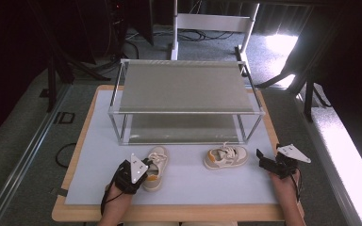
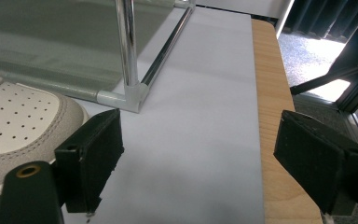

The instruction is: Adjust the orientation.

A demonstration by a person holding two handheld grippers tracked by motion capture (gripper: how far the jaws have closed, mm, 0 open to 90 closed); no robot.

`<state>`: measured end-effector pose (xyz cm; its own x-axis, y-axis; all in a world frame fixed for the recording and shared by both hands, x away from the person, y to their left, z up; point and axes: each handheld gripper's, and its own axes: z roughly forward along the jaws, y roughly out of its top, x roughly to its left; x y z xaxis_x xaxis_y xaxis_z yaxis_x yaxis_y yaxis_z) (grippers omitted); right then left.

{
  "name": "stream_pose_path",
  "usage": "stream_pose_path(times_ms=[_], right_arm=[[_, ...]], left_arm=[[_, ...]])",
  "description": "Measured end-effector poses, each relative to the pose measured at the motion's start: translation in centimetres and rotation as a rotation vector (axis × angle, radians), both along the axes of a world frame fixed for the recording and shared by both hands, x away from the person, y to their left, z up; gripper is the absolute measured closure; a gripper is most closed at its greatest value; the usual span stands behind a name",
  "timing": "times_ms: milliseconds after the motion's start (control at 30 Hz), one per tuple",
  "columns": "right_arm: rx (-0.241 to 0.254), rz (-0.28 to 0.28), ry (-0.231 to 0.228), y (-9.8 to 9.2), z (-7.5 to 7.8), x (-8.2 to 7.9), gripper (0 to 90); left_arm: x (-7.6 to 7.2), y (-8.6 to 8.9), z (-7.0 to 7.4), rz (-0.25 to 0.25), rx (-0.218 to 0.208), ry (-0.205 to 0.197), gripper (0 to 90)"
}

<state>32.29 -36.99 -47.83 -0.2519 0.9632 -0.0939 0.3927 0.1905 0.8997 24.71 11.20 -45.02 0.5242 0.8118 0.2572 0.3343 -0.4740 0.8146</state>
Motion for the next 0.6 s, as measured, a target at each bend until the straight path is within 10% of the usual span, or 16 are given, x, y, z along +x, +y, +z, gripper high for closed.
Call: stream_pose_path(times_ms=[300,600], right_arm=[[0.001,0.001,-0.001,0.0,0.0,0.0,14.8],[0.061,0.010,0.012,-0.5,0.1,-0.1,12.7]], left_arm=[[-0.1,0.1,-0.2,-0.037,-0.030,0.050,74.3],[0.5,1.8,0.2,-0.007,-0.161,0.062,33.1]])
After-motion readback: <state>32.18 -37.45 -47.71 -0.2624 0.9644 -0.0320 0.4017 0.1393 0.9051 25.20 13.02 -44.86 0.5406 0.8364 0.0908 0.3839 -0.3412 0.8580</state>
